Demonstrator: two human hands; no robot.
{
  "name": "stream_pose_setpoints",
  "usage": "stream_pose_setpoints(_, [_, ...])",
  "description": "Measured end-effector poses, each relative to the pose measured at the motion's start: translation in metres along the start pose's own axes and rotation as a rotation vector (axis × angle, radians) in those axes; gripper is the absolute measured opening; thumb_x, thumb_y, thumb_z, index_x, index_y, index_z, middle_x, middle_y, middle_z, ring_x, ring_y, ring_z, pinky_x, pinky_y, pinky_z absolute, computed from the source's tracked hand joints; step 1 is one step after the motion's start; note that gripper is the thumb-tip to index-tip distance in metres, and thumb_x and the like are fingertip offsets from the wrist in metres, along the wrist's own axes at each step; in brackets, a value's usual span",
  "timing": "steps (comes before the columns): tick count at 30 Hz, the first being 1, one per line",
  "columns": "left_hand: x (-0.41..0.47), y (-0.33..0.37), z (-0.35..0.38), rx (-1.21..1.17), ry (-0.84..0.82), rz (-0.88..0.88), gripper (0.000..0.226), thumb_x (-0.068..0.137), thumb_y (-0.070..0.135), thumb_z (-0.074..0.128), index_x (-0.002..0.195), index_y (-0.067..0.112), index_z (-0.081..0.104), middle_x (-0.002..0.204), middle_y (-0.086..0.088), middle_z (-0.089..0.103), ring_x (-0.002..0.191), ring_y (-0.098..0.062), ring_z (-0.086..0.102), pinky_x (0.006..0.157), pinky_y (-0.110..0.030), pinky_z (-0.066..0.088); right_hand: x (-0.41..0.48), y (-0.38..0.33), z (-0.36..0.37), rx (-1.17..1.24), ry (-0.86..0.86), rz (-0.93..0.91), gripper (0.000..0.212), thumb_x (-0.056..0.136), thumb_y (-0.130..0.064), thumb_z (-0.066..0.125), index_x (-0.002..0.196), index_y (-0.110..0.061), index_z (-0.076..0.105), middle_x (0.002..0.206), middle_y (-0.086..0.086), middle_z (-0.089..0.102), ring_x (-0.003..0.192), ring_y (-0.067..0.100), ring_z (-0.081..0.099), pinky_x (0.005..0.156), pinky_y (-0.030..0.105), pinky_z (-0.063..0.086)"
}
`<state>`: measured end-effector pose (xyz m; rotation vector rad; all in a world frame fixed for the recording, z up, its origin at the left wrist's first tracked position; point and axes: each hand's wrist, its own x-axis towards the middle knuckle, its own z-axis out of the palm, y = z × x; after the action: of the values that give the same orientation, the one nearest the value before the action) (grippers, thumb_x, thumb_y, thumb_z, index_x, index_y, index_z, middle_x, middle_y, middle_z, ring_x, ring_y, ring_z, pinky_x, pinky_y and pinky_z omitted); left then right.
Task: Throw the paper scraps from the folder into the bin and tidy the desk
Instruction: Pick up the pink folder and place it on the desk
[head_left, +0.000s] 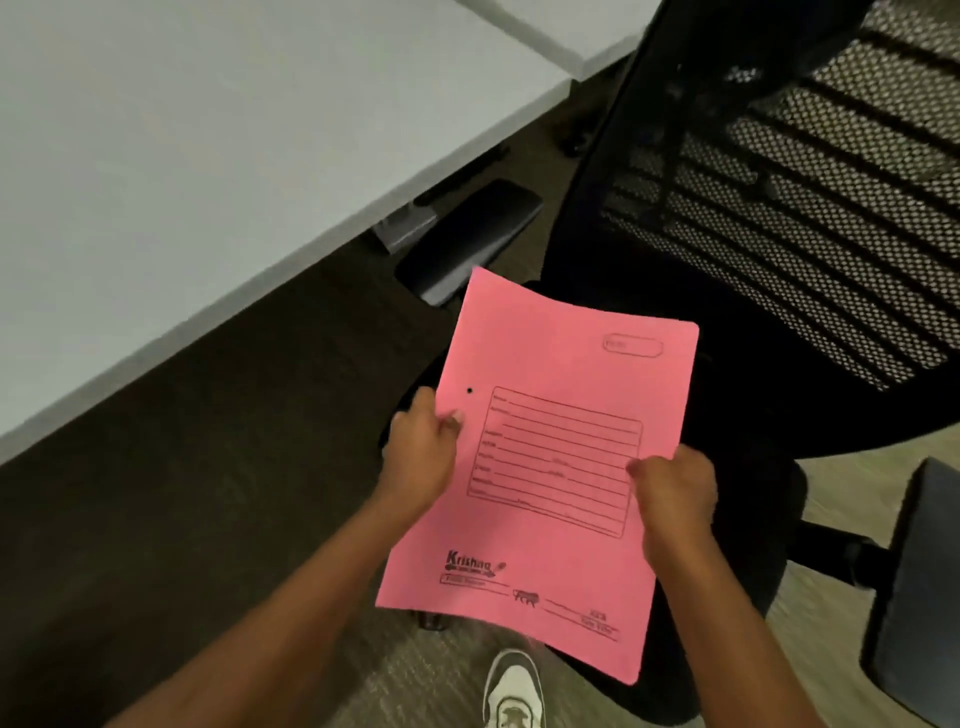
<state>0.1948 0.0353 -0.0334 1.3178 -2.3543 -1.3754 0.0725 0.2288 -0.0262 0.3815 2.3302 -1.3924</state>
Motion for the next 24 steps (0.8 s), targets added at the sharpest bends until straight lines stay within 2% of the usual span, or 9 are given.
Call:
stream_pose_setpoints(2, [-0.006,0.012,-0.042,0.024,0.056,0.046,0.014,0.095,0.029,0.048,0.092,0.016,0.045,0.095,-0.009,0.061,0.085,-0.029,0.062,0.078,-0.052,0.053,-0.025,-0.033,0.009,0.033,-0.016,-0.053,0.019,0.082,-0.006,0.056,0.079,-0.023,0.066,0.073,0.002,0.07,0.06,0.02,0.067,0.048,0.033,0.055])
stream_pose_setpoints(6, [-0.028,0.034,-0.138,0.072,0.261,0.183,0.013,0.093,0.032,0.05,0.082,0.031,0.043,0.082,0.003,0.055,0.083,-0.023,0.057,0.079,-0.053,0.05,-0.081,-0.104,0.034,0.093,-0.101,-0.177,0.021,0.082,-0.005,0.056,0.083,-0.023,0.065,0.079,0.004,0.07,0.068,0.023,0.068,0.054,0.036,0.057])
stream_pose_setpoints(8, [-0.041,0.039,-0.187,0.042,0.32,0.201,0.006,0.093,0.035,0.051,0.093,0.029,0.049,0.086,0.004,0.061,0.083,-0.021,0.06,0.081,-0.053,0.051,-0.109,-0.139,0.048,0.1,-0.176,-0.22,0.021,0.081,-0.003,0.058,0.084,-0.022,0.066,0.081,0.005,0.071,0.07,0.025,0.069,0.057,0.038,0.058])
stream_pose_setpoints(10, [-0.052,0.041,-0.234,0.039,0.377,0.2,0.013,0.093,0.036,0.052,0.1,0.025,0.051,0.09,0.006,0.063,0.085,-0.021,0.062,0.084,-0.054,0.05,-0.139,-0.17,0.06,0.12,-0.253,-0.26,0.022,0.082,-0.002,0.059,0.083,-0.022,0.068,0.08,0.004,0.072,0.07,0.024,0.07,0.057,0.039,0.058])
stream_pose_setpoints(13, [-0.066,0.039,-0.299,0.068,0.514,0.138,0.019,0.093,0.032,0.053,0.108,0.022,0.05,0.103,0.004,0.055,0.105,-0.024,0.05,0.095,-0.046,0.036,-0.184,-0.208,0.084,0.124,-0.325,-0.293,0.02,0.081,-0.001,0.064,0.088,-0.019,0.067,0.083,0.006,0.073,0.071,0.024,0.071,0.06,0.044,0.06])
stream_pose_setpoints(15, [-0.075,0.038,-0.34,0.036,0.599,0.084,0.024,0.091,0.027,0.053,0.114,0.021,0.048,0.103,0.004,0.048,0.11,-0.023,0.042,0.094,-0.046,0.03,-0.216,-0.235,0.101,0.13,-0.354,-0.313,0.018,0.08,-0.002,0.066,0.09,-0.016,0.063,0.084,0.008,0.072,0.068,0.024,0.071,0.058,0.045,0.06])
stream_pose_setpoints(17, [-0.085,0.037,-0.379,-0.012,0.634,0.024,0.029,0.089,0.023,0.051,0.117,0.022,0.046,0.101,0.005,0.044,0.111,-0.023,0.038,0.092,-0.045,0.029,-0.248,-0.262,0.117,0.111,-0.388,-0.338,0.015,0.081,-0.003,0.063,0.092,-0.014,0.061,0.082,0.009,0.071,0.064,0.022,0.071,0.052,0.039,0.059])
stream_pose_setpoints(20, [-0.098,0.037,-0.434,-0.08,0.675,-0.015,0.034,0.085,0.021,0.048,0.119,0.026,0.043,0.099,0.001,0.048,0.112,-0.022,0.034,0.091,-0.041,0.025,-0.294,-0.3,0.139,0.093,-0.459,-0.394,0.014,0.084,-0.006,0.054,0.096,-0.009,0.061,0.079,0.009,0.07,0.061,0.021,0.069,0.046,0.028,0.052])
stream_pose_setpoints(24, [-0.107,0.043,-0.507,-0.054,0.752,-0.036,0.039,0.083,0.02,0.048,0.122,0.022,0.043,0.104,-0.005,0.051,0.115,-0.026,0.034,0.091,-0.043,0.025,-0.346,-0.345,0.17,0.076,-0.545,-0.487,0.018,0.083,-0.012,0.058,0.102,-0.011,0.057,0.083,0.005,0.067,0.067,0.017,0.066,0.044,0.021,0.047])
